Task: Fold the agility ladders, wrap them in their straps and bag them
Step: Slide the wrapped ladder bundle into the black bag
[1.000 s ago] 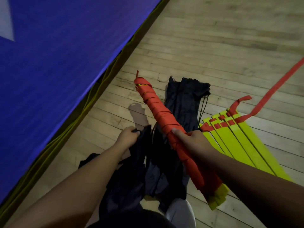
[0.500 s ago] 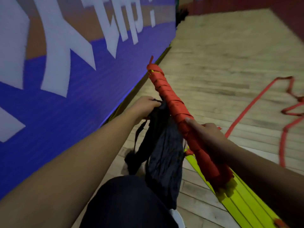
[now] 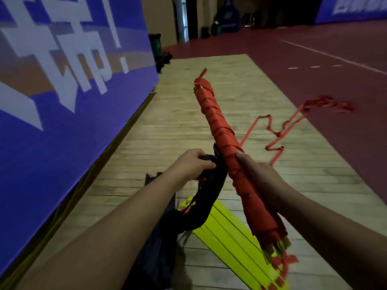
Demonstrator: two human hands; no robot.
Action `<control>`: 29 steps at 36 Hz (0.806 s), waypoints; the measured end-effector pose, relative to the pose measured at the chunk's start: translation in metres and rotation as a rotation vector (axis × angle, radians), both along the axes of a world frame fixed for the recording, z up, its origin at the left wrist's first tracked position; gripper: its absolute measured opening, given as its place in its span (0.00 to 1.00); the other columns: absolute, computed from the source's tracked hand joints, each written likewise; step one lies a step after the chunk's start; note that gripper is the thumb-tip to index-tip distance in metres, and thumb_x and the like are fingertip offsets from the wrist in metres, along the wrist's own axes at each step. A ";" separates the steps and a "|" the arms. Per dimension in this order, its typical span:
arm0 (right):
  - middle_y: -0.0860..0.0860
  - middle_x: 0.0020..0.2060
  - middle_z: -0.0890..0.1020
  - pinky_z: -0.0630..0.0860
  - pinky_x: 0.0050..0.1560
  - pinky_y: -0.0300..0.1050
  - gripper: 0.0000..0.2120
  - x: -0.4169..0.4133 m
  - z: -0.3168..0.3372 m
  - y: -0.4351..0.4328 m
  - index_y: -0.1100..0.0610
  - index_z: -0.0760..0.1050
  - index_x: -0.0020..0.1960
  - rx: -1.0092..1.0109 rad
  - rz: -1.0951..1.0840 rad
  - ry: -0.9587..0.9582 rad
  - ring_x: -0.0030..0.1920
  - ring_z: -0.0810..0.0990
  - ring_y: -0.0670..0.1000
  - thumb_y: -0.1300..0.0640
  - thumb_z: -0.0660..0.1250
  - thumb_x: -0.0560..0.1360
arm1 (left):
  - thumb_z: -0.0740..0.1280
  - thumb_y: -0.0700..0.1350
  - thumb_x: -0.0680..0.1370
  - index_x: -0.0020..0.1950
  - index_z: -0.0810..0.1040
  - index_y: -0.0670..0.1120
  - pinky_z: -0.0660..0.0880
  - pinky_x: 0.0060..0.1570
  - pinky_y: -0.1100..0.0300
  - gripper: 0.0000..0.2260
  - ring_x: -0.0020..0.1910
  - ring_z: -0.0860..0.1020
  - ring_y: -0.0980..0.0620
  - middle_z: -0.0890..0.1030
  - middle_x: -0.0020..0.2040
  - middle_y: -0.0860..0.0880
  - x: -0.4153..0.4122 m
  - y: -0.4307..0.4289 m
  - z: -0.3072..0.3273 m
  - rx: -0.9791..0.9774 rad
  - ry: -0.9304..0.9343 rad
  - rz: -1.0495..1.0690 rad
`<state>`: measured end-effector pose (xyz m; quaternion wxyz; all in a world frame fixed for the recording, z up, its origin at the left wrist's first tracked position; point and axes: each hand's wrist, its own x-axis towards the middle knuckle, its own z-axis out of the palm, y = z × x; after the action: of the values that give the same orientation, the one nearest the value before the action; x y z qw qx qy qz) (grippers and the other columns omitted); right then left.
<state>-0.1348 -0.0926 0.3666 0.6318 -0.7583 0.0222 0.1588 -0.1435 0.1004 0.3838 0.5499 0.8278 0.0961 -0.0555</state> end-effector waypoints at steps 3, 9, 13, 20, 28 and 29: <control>0.61 0.37 0.86 0.83 0.45 0.55 0.43 0.002 -0.006 -0.017 0.63 0.84 0.46 -0.015 -0.046 0.037 0.38 0.86 0.60 0.22 0.70 0.57 | 0.71 0.37 0.76 0.44 0.74 0.44 0.73 0.26 0.64 0.07 0.34 0.77 0.50 0.77 0.38 0.46 0.009 -0.026 -0.003 0.047 -0.044 -0.061; 0.58 0.34 0.85 0.80 0.40 0.51 0.42 0.014 -0.001 -0.041 0.62 0.84 0.44 0.028 -0.057 0.041 0.35 0.85 0.56 0.26 0.77 0.51 | 0.73 0.39 0.75 0.45 0.75 0.50 0.70 0.28 0.64 0.09 0.34 0.75 0.52 0.76 0.38 0.49 0.022 -0.055 -0.016 0.012 -0.095 -0.157; 0.56 0.32 0.84 0.76 0.39 0.48 0.33 0.024 0.003 -0.057 0.62 0.84 0.41 0.023 -0.065 -0.061 0.33 0.83 0.53 0.31 0.77 0.59 | 0.71 0.34 0.76 0.47 0.77 0.47 0.67 0.26 0.70 0.08 0.29 0.74 0.61 0.76 0.33 0.53 0.029 -0.071 -0.014 -0.024 -0.159 -0.282; 0.64 0.49 0.85 0.77 0.62 0.67 0.39 0.037 0.002 -0.070 0.61 0.85 0.53 0.250 -0.045 0.126 0.51 0.85 0.66 0.34 0.83 0.54 | 0.70 0.34 0.77 0.48 0.80 0.46 0.70 0.30 0.69 0.07 0.31 0.76 0.59 0.79 0.34 0.55 0.037 -0.082 -0.005 -0.209 -0.188 -0.323; 0.56 0.32 0.80 0.79 0.27 0.42 0.13 0.033 0.022 -0.067 0.59 0.78 0.49 0.713 0.033 0.300 0.25 0.80 0.52 0.48 0.69 0.76 | 0.76 0.48 0.73 0.56 0.77 0.47 0.75 0.51 0.63 0.15 0.49 0.81 0.57 0.83 0.48 0.49 0.040 -0.089 -0.016 -0.349 -0.324 -0.200; 0.54 0.29 0.78 0.76 0.23 0.39 0.13 0.033 0.029 -0.067 0.58 0.77 0.49 0.746 0.029 0.297 0.21 0.77 0.50 0.48 0.68 0.75 | 0.79 0.56 0.68 0.61 0.75 0.45 0.76 0.53 0.61 0.28 0.53 0.81 0.54 0.83 0.52 0.47 0.040 -0.091 -0.019 -0.443 -0.272 -0.252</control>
<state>-0.1020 -0.1593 0.3961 0.8514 -0.4459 0.0433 0.2730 -0.1035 0.0099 0.3647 0.7140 0.6928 -0.0965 -0.0313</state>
